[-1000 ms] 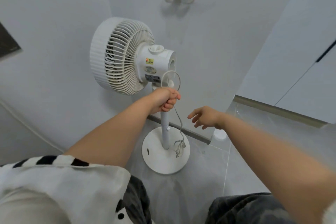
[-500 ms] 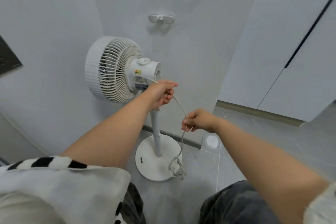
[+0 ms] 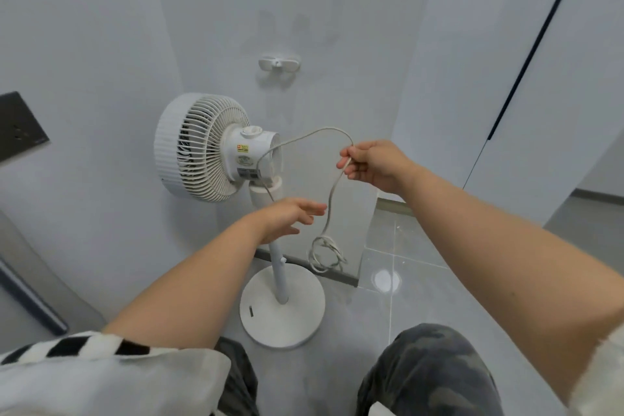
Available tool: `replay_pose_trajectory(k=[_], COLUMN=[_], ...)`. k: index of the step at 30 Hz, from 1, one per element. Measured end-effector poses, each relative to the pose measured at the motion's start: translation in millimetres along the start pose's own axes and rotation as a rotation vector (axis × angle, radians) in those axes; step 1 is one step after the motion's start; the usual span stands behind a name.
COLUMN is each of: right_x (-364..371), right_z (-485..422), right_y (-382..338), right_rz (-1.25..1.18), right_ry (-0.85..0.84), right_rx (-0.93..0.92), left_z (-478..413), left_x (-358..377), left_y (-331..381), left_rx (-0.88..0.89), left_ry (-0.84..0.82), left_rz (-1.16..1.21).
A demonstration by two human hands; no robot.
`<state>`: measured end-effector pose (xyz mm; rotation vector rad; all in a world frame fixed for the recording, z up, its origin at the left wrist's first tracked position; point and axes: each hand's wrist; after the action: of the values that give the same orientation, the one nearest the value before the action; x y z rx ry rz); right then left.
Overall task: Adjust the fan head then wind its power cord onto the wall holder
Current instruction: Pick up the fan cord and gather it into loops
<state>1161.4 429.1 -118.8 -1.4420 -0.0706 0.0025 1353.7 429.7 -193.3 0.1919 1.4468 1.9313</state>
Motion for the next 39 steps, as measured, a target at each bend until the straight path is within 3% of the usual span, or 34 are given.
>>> replay_pose_trajectory(k=[11,13,20,27,39], right_x=[1,-2,-15,-12,3], right_z=[23,26,33,44,57], right_y=[-29,-31,-16,22,40], right_rz=[-0.161,-0.153,-0.056,0.262,0.049], right_ry=[0.064,0.095,0.340,0.337,0.341], right_rx=[-0.062,-0.080,-0.048,0.002,0.054], left_z=[4,4,9,9,15], left_x=[45,47,39,30,39], left_y=[-9,-13,-10,20,51], left_rx=[0.120,0.130,0.098,0.114,0.157], left_ry=[0.058,0.072,0.211,0.426,0.482], left_rz=[-0.435,-0.429,-0.160,0.248,0.980])
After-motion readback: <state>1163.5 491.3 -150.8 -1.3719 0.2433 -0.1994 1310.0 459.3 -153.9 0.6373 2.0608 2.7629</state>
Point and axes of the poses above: each hand's wrist, its own z-axis away from the middle knuckle, its own x-axis out of the palm, y = z × x, and after that the axes turned 3 degrees about -z, right-handed
